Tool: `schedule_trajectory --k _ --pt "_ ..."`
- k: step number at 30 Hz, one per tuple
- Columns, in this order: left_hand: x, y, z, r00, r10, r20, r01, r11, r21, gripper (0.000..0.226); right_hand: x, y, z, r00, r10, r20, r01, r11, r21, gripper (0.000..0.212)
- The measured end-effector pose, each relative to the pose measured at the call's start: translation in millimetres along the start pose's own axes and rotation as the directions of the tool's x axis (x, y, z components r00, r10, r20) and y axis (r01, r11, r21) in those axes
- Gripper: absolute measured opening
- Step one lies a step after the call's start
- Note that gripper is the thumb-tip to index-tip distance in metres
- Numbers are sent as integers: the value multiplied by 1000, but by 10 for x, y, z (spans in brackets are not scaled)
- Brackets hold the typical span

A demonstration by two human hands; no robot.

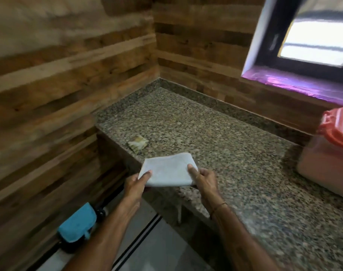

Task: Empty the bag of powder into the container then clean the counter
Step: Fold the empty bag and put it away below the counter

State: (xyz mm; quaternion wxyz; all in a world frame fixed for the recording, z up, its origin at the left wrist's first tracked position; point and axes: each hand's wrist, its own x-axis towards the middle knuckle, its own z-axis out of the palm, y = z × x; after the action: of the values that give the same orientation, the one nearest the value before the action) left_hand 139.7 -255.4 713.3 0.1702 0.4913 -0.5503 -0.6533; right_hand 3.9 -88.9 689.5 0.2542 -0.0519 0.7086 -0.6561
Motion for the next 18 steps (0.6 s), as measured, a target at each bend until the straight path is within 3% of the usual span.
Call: schedule_trajectory --k 6,10,13,15,16,18 --pt "-71 -358 -1339 999 46 -20 -46 998 -42 22 -532 190 1032 995 86 43 -83 994 -77 39" --pt "-174 -627 -2242 996 11 -92 -27 984 -179 60 -886 285 1776 961 151 230 -133 987 -91 33" --pt "-167 -772 -2879 990 -92 -111 58 958 -281 96 -1032 366 2322 882 250 399 -245 967 -65 42" --pt "-137 -883 -3246 982 -168 -87 128 929 -348 110 -1107 420 2595 826 260 500 -230 965 -122 39" --pt "-155 -908 -3392 980 -186 -66 146 910 -387 101 -1127 455 2716 796 261 546 -205 965 -162 38" --pt "-164 -931 -3613 980 -195 -47 159 896 -415 62 -1142 538 2971 740 281 611 -163 957 -241 36"
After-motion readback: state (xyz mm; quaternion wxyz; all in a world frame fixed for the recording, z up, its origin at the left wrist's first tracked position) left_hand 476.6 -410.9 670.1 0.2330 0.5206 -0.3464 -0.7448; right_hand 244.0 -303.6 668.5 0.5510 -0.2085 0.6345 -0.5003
